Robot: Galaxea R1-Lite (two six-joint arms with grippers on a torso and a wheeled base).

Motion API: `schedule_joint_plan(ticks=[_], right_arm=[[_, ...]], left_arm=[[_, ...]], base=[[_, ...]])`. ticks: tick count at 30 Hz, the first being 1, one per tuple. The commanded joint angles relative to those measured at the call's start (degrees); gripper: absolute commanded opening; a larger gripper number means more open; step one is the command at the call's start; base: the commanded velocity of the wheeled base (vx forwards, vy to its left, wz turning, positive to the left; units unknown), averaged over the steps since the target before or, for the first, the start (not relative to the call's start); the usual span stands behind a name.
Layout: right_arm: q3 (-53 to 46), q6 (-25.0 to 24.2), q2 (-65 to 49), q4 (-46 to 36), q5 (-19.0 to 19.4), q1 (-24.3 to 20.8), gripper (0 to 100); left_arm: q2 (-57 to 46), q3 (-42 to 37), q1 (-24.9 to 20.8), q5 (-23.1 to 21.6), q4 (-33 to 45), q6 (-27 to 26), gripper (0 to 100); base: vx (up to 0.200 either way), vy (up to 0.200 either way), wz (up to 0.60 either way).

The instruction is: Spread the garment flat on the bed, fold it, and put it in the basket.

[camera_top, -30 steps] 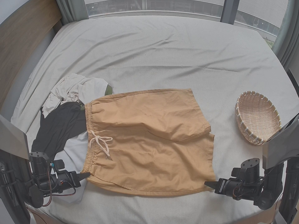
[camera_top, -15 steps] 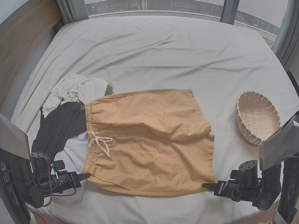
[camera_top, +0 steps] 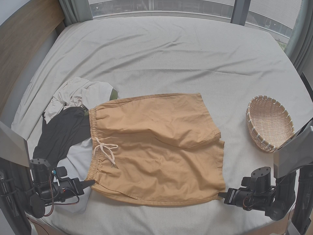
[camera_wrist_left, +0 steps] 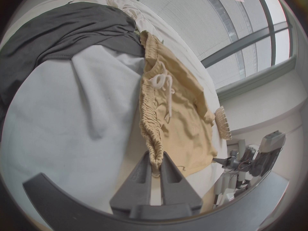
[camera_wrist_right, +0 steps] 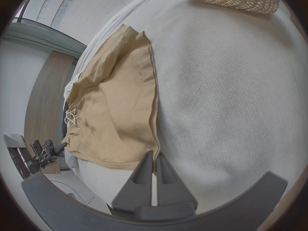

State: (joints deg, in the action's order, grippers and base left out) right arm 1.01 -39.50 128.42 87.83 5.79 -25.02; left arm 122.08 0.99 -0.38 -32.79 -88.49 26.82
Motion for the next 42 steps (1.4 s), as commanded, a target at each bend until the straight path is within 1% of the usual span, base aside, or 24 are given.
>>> schedule_joint_plan(ticks=[1,3,7,12,15,18,19,21,24,26,28,33,37,39,42], right_arm=[[-1.01,-0.40,-6.60,-2.49,0.10,-2.41,0],[-1.01,-0.40,-8.01,-5.39,0.01,-3.55,0],[-1.01,-0.32,-9.68,-8.64,0.10,-3.81,0],[-1.01,-0.05,-10.47,-10.93,0.10,-4.16,0],[-1.01,-0.05,-11.35,-13.30,0.10,-4.52,0],[-1.01,0.65,-12.58,-16.29,0.19,-4.60,0],[-1.01,0.74,-12.66,-16.47,0.19,-4.60,0],[-1.01,1.53,-14.60,-19.28,0.27,-4.60,0],[-1.01,1.53,-16.53,-22.09,0.54,-5.04,0],[-1.01,1.62,-18.73,-24.82,1.06,-5.40,0],[-1.01,1.62,-19.96,-26.31,1.06,-5.40,0],[-1.01,1.44,-20.49,-27.10,1.15,-5.40,0],[-1.01,1.44,-22.07,-26.31,1.24,-5.31,0],[-1.01,1.44,-24.79,-24.38,1.33,-5.22,0],[-1.01,1.09,-27.96,-20.42,1.86,-4.87,0]], left_arm=[[-9.84,-0.99,-0.15,-1.13,1.22,5.44,0],[-10.54,-0.90,0.03,-1.13,2.80,5.35,0],[-11.33,-0.90,0.29,-1.13,5.43,4.21,0],[-12.92,-0.99,0.38,-1.13,15.54,-1.42,0],[-13.88,-0.90,0.38,-1.13,21.26,-6.08,0],[-13.97,-0.90,1.26,-1.13,24.42,-9.15,0],[-13.97,-0.90,1.26,-1.13,24.42,-9.15,0],[-13.97,-0.90,2.22,-1.22,26.09,-11.26,0],[-13.88,-0.90,2.93,-1.31,27.93,-12.58,0],[-13.88,-0.90,3.28,-1.66,29.87,-14.51,0],[-14.06,-0.99,3.28,-2.10,31.36,-15.04,0],[-15.38,-0.90,3.28,-2.98,33.12,-15.22,0],[-18.19,-0.90,3.81,-5.09,33.91,-15.13,0],[-21.18,-0.90,5.21,-8.08,33.56,-14.87,0],[-23.90,-0.90,6.27,-10.63,33.38,-14.51,0]], base=[[0.000,0.000,0.00],[0.000,0.000,0.00],[0.000,0.000,0.00],[0.000,0.000,0.00],[0.000,0.000,0.00],[0.000,0.000,0.00],[0.000,0.000,0.00],[0.000,0.000,0.00],[0.000,0.000,0.00],[0.000,0.000,0.00],[0.000,0.000,0.00],[0.000,0.000,0.00],[0.000,0.000,0.00],[0.000,0.000,0.00],[0.000,0.000,0.00]])
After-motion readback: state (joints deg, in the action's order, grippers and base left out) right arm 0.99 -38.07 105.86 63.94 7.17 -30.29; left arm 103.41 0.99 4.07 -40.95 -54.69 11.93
